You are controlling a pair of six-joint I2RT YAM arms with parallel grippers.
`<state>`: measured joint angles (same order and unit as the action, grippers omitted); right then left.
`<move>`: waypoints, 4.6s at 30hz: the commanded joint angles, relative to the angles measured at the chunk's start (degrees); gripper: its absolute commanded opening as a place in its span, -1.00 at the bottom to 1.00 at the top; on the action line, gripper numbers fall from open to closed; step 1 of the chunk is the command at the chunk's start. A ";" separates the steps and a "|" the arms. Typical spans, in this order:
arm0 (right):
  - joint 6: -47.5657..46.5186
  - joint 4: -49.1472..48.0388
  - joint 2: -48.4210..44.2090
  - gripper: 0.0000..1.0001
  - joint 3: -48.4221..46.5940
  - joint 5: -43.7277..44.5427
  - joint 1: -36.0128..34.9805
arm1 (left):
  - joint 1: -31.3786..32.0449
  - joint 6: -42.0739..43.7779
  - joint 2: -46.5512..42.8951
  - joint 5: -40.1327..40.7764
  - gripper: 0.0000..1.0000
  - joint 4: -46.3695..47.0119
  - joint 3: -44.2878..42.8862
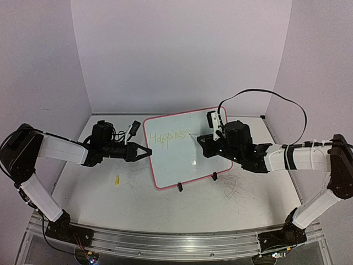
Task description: Write a sentence on the whiteboard
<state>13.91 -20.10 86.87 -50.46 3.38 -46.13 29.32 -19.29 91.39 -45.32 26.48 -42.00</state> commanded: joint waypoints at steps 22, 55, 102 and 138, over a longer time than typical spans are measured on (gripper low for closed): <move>-0.45 -0.56 3.16 -1.00 -3.92 1.01 -0.87 | 0.22 1.45 -1.71 -0.29 -1.00 0.68 -1.95; -13.27 4.60 -21.37 -1.00 5.83 5.84 -0.65 | 0.24 1.96 -2.71 10.32 -1.00 -10.47 -5.93; -13.42 3.93 -14.86 -1.00 0.96 -1.61 -1.19 | 1.53 6.54 -4.02 13.86 -1.00 -11.62 -5.25; -15.99 5.60 -6.27 -1.00 -3.31 -0.93 -9.19 | 1.99 7.30 -3.90 14.56 -1.00 -13.03 -6.06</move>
<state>-1.72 -13.61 81.89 -53.60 0.76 -55.06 31.20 -14.95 88.09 -37.00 14.54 -45.75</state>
